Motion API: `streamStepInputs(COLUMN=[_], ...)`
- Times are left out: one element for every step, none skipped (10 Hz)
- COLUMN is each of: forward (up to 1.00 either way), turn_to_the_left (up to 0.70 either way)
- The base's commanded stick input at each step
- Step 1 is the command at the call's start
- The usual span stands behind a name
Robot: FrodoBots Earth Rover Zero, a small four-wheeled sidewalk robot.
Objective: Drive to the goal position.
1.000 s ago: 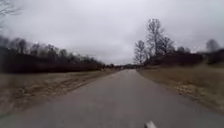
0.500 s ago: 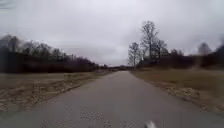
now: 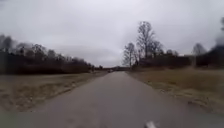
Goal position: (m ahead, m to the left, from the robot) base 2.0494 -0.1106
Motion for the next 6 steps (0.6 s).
streamStepInputs(forward=[0.86, 0.86, 0.86, 0.86, 0.86, 0.86], turn_to_the_left=[-0.17, -0.34, -0.34, -0.29, -0.21, -0.12])
